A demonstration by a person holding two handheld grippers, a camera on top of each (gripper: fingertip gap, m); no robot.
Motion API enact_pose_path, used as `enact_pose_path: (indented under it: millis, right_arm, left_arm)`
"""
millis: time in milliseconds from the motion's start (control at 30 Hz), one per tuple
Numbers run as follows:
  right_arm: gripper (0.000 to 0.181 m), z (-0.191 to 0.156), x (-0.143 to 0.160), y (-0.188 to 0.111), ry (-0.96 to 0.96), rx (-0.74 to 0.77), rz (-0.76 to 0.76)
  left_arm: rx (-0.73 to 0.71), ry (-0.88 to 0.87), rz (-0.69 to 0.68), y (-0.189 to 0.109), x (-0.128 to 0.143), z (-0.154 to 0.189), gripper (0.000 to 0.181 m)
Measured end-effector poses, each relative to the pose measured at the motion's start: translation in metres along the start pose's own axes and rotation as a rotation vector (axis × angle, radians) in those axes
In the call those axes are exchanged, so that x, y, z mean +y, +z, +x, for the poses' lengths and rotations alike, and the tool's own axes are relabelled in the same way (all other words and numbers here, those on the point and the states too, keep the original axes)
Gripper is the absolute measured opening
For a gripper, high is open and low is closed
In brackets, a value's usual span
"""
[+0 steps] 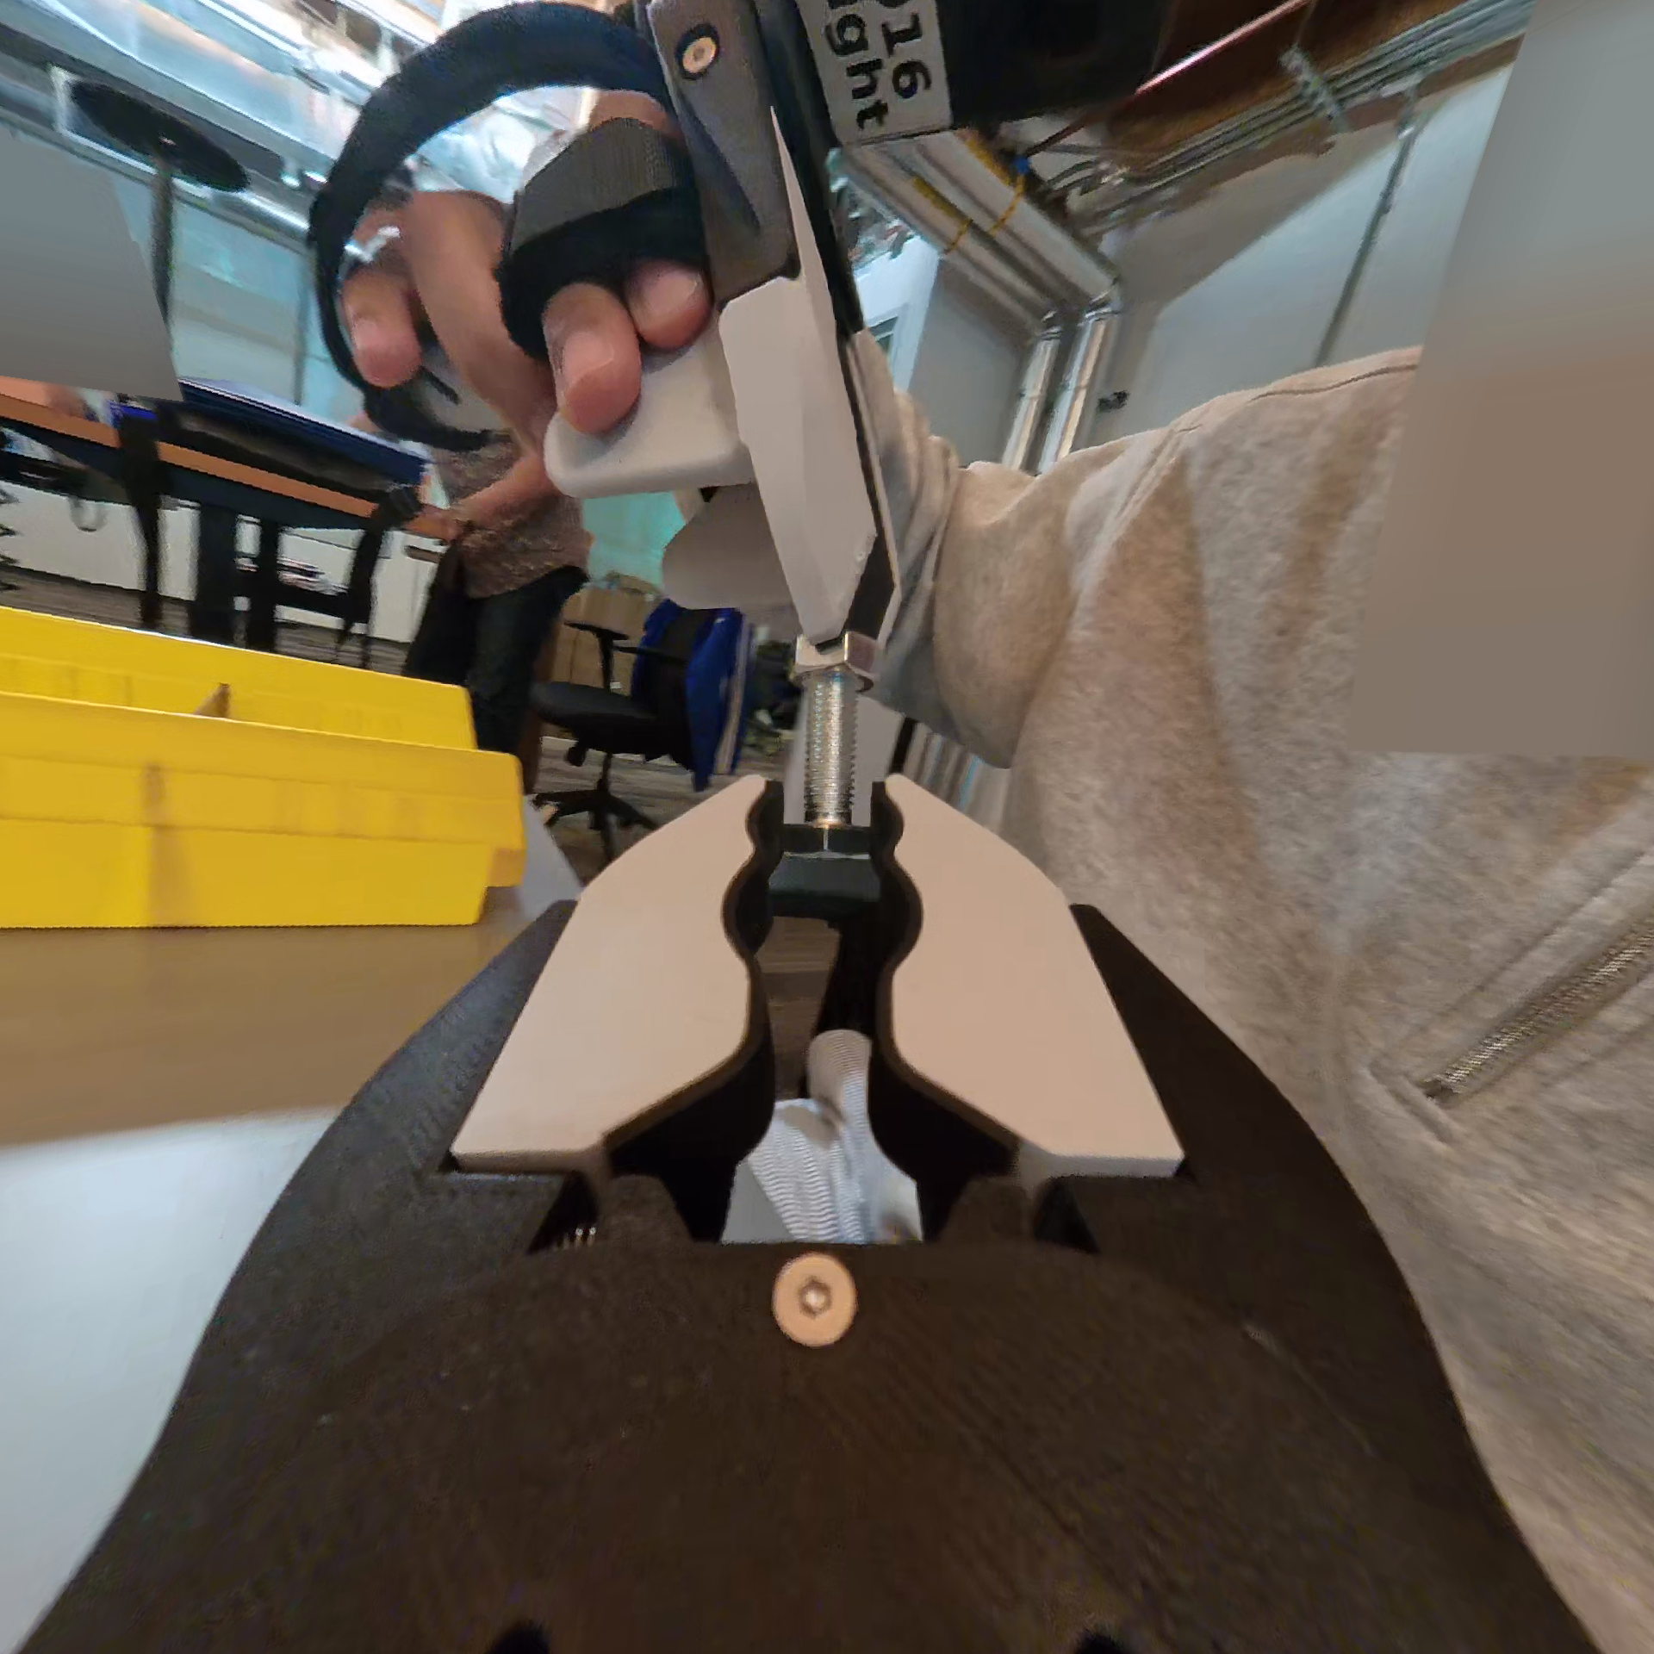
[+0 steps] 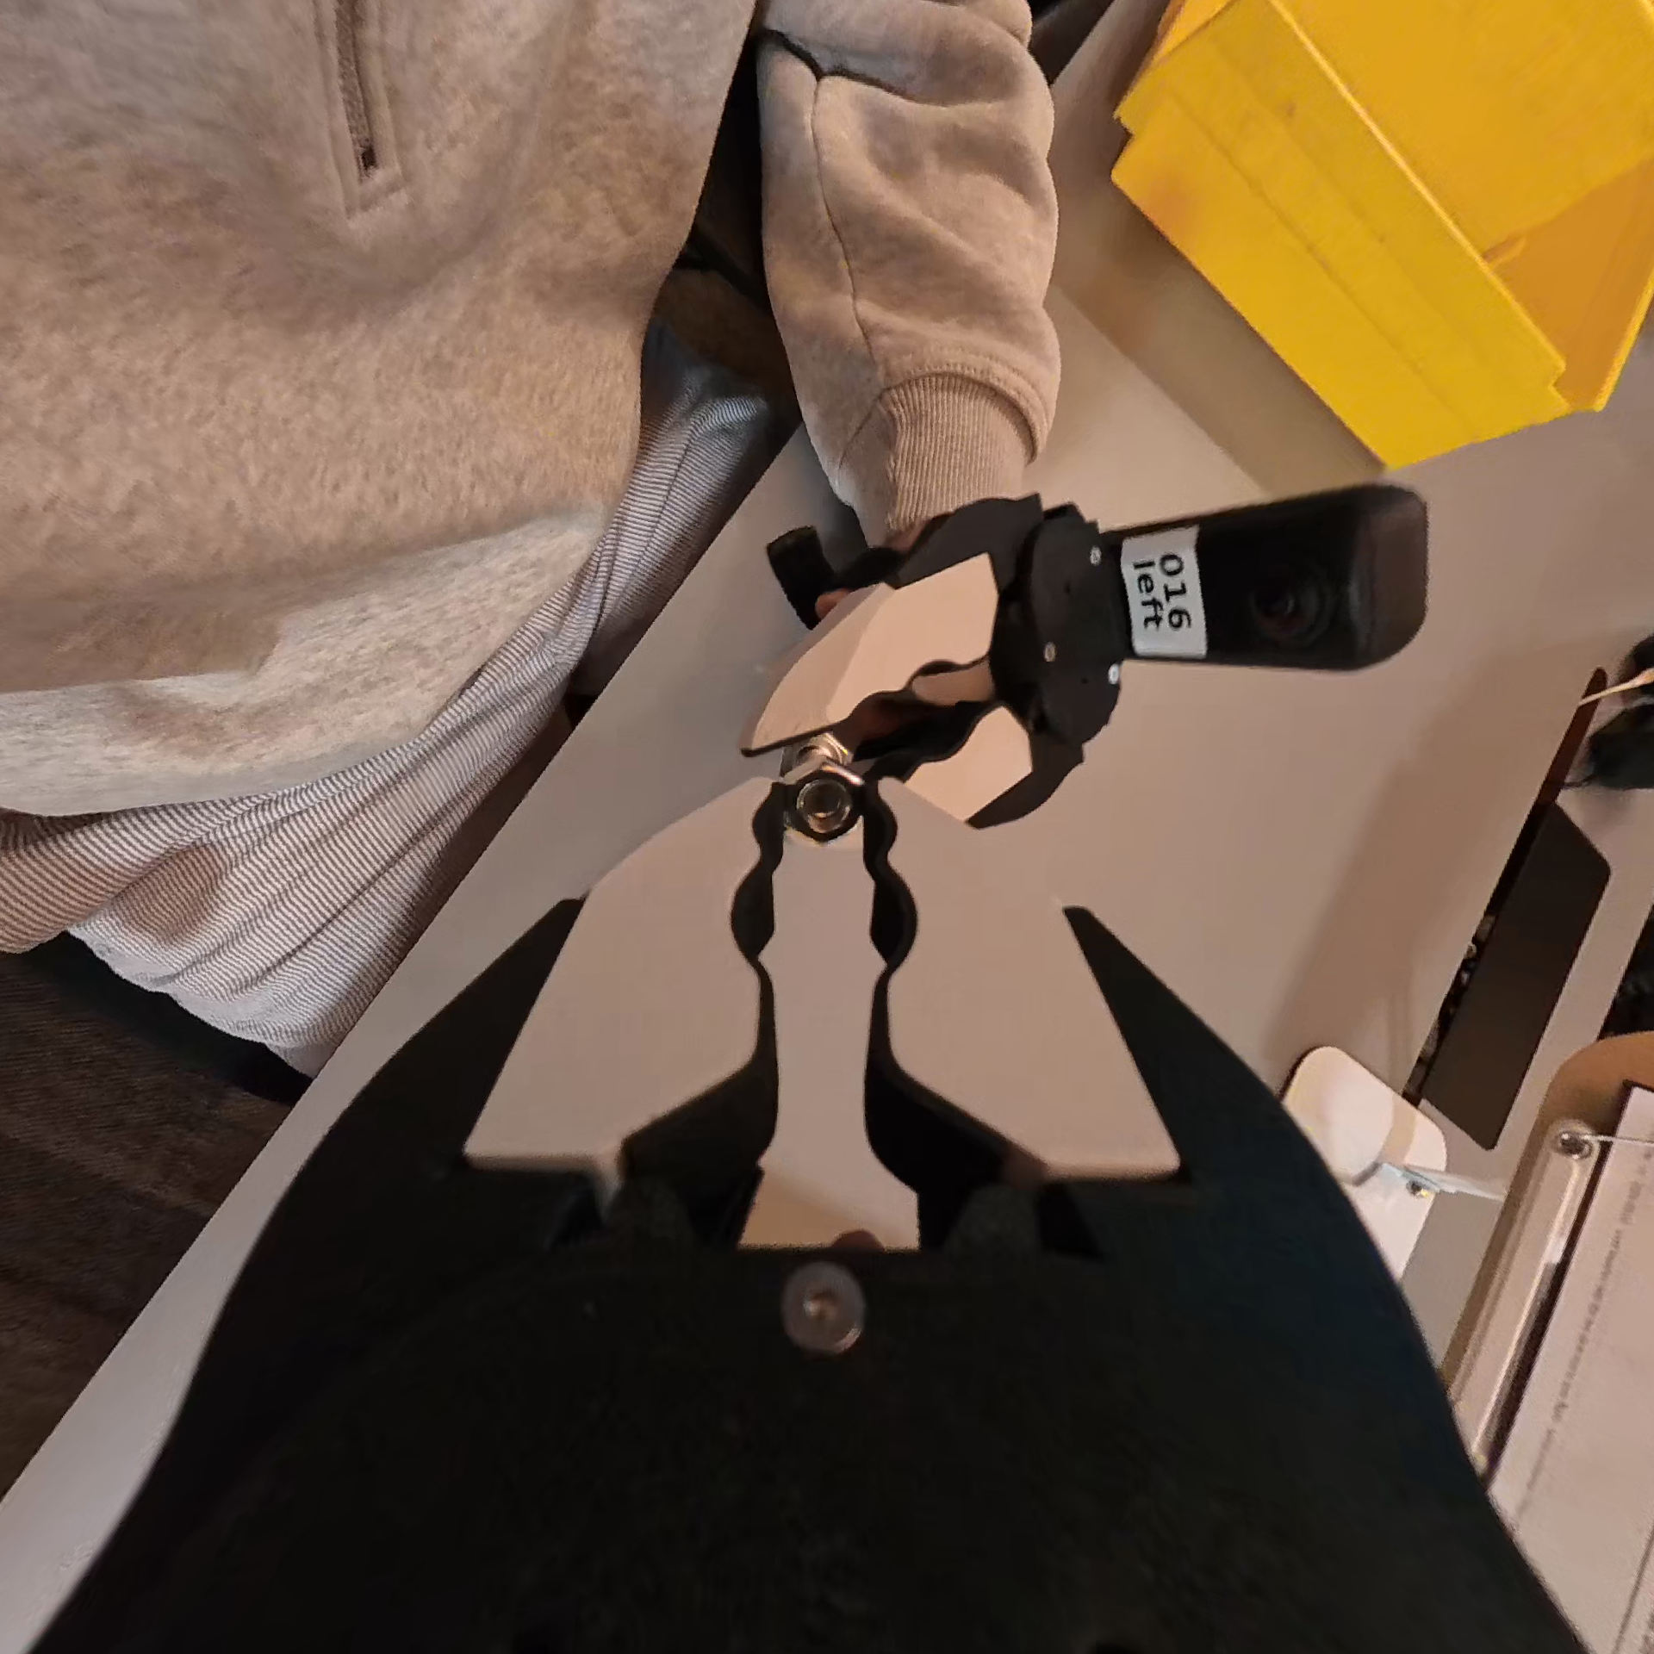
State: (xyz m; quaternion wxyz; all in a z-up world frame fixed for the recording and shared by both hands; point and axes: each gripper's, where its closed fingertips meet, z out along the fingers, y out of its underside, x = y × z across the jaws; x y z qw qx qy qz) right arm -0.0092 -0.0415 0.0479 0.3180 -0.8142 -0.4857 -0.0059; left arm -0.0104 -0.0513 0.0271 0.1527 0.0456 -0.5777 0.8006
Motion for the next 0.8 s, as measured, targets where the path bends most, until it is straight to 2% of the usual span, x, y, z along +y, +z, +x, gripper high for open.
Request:
enact_pose_path:
  millis: [200, 400, 500, 667, 800]
  right_arm:
    - [0.017, -0.005, -0.013, 0.005, -0.046, -0.048, 0.051]
    - [0.017, 0.001, -0.028, 0.003, -0.083, -0.03, 0.107]
    - [0.017, 0.006, -0.035, 0.0, -0.115, -0.002, 0.11]
    - [0.017, 0.018, -0.023, -0.015, -0.047, 0.067, 0.08]
    - [0.017, 0.039, 0.003, -0.046, 0.083, 0.291, 0.036]
  left_arm:
    - [0.183, -0.152, 0.008, -0.001, 0.002, 0.018, 0.018]
    - [0.377, -0.326, 0.062, -0.009, -0.011, 0.036, 0.019]
    - [0.43, -0.352, 0.058, -0.011, -0.01, 0.042, 0.019]
    - [0.375, -0.293, 0.07, -0.009, -0.012, 0.038, 0.019]
    - [0.219, -0.2, 0.095, -0.007, -0.014, 0.021, 0.018]
